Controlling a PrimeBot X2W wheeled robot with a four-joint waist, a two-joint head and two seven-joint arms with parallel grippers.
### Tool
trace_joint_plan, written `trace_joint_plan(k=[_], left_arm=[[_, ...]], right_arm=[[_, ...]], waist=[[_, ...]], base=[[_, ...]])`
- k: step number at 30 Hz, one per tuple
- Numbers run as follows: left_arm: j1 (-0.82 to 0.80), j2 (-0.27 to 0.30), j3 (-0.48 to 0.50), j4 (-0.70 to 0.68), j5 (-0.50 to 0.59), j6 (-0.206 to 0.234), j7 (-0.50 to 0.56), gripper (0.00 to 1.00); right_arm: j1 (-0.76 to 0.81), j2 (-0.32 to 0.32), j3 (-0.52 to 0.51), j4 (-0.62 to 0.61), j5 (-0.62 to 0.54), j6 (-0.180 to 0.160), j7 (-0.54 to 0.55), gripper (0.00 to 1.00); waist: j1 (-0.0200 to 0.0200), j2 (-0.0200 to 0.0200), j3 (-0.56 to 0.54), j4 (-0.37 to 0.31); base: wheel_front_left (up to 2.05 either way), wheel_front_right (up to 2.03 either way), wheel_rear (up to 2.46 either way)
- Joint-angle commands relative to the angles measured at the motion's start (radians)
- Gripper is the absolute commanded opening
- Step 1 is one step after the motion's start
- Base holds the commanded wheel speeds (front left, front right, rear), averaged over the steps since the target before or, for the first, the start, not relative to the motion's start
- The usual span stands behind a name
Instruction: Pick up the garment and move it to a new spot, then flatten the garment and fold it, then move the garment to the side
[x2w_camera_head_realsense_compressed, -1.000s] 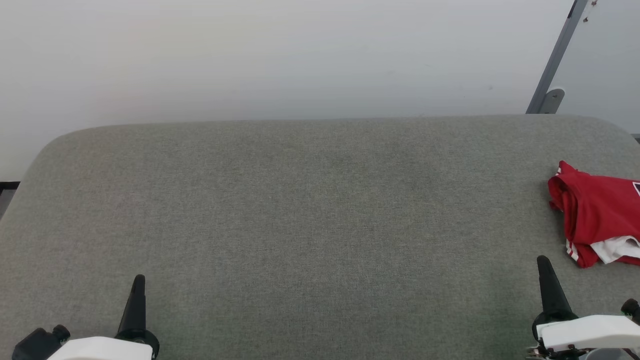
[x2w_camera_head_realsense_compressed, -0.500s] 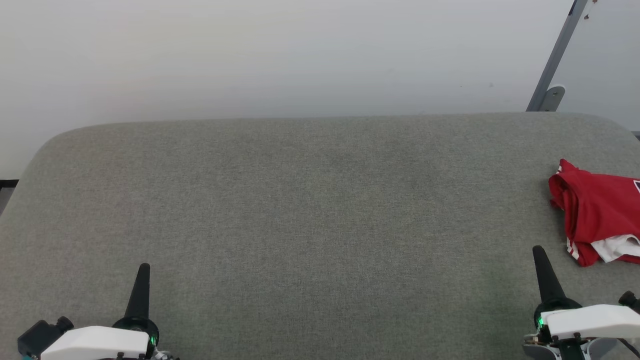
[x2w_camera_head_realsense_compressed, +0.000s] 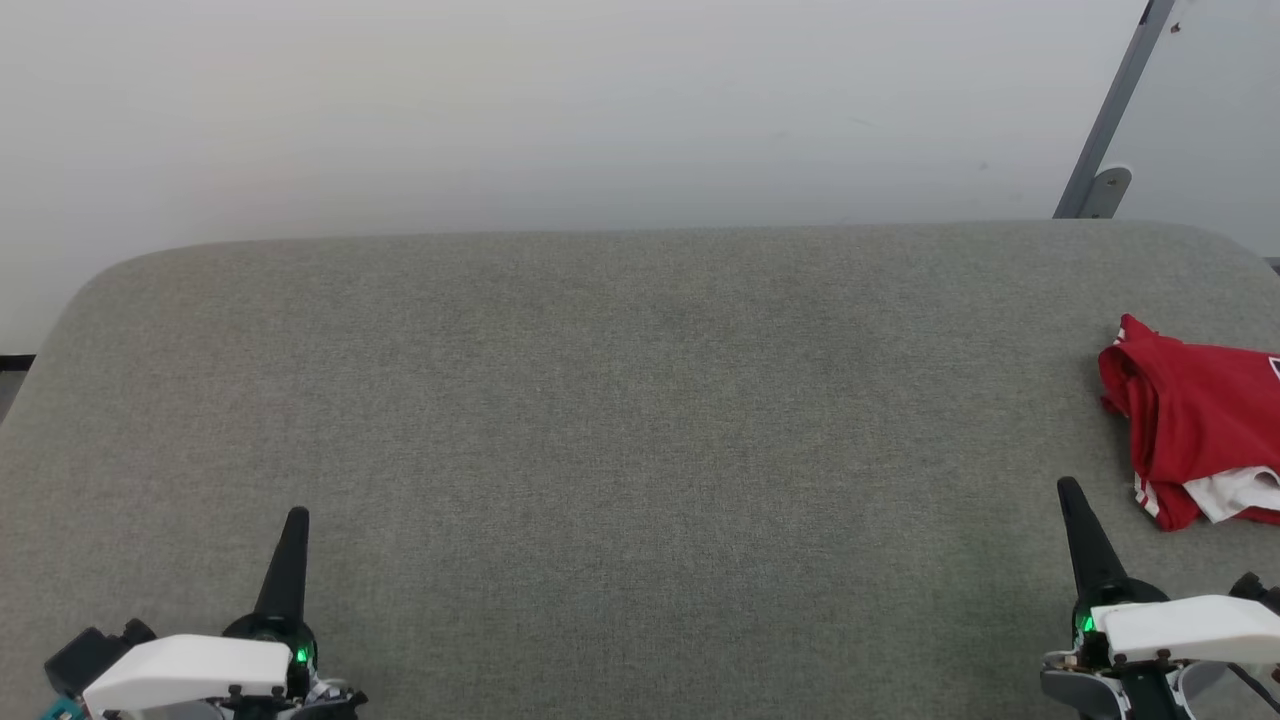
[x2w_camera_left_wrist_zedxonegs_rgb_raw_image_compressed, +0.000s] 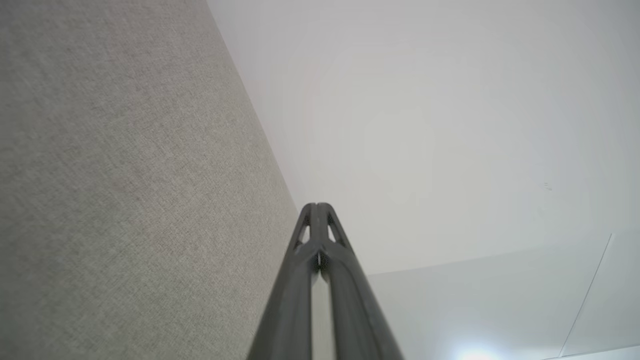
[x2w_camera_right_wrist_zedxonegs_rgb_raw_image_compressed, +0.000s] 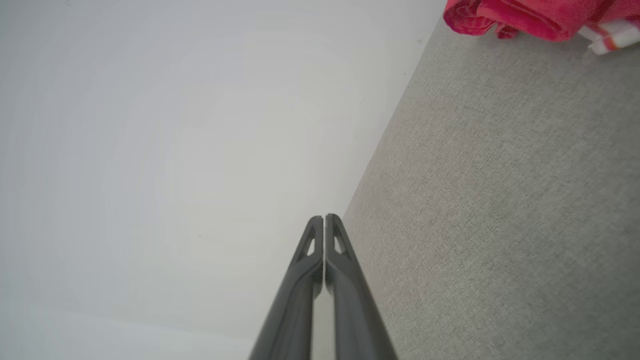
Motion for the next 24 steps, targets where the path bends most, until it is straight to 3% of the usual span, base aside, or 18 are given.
trace_joint_plan(k=[1,24], left_arm=[[-0.026,-0.001,0.005,-0.004,-0.016,-0.004,0.008,0.00],[-0.065,-0.021,0.013,0.007,-0.168,-0.005,0.058,0.00]], right_arm=[[-0.023,0.000,0.002,-0.005,0.024,0.000,0.009,0.00],[-0.059,0.001,0.005,0.010,0.200,0.000,0.058,0.00]], waist=[[-0.0001,-0.0001,0.001,0.000],[-0.0001,-0.0001,0.012,-0.001]], base=[[0.00,0.00,0.00],[0.00,0.00,0.00]])
